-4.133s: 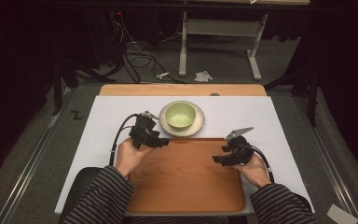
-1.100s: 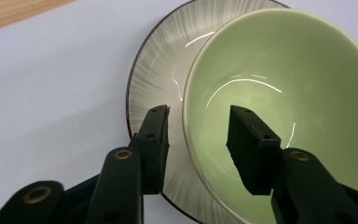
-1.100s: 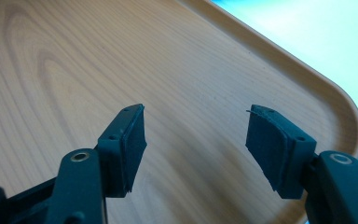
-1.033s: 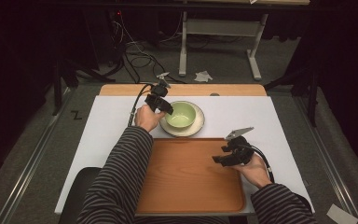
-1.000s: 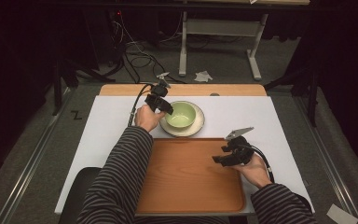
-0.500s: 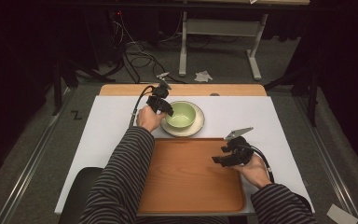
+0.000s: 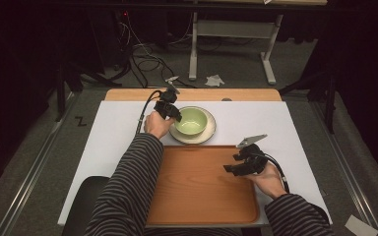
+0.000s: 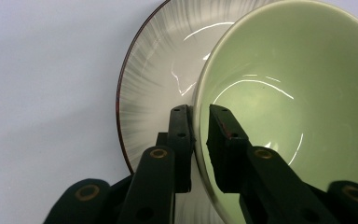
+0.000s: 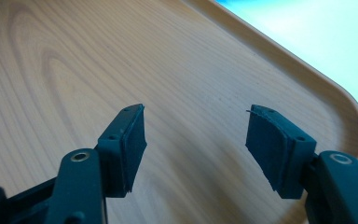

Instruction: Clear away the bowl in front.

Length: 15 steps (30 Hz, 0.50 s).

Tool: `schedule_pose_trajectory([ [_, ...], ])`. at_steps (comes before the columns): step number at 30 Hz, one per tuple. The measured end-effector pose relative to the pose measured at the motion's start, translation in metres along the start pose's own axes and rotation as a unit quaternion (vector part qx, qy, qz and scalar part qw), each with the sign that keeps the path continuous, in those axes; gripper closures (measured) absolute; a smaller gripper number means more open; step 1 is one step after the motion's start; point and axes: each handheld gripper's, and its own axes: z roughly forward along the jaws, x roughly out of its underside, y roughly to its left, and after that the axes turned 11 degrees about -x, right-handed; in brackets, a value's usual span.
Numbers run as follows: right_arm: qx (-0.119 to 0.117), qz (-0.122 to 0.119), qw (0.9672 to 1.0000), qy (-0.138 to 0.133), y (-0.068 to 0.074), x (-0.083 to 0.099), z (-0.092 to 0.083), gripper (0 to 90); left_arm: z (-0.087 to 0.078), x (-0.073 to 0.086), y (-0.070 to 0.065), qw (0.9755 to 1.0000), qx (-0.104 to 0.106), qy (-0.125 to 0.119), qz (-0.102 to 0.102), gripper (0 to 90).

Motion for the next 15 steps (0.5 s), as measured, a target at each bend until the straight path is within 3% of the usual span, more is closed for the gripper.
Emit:
schedule_pose_trajectory([
  [15,-0.002,-0.001,1.0,0.0,-0.0005,0.0002,0.0003,39.1,0.0015,-0.0008,-0.0019,0.9999,0.007,-0.001,-0.01,84.1],
])
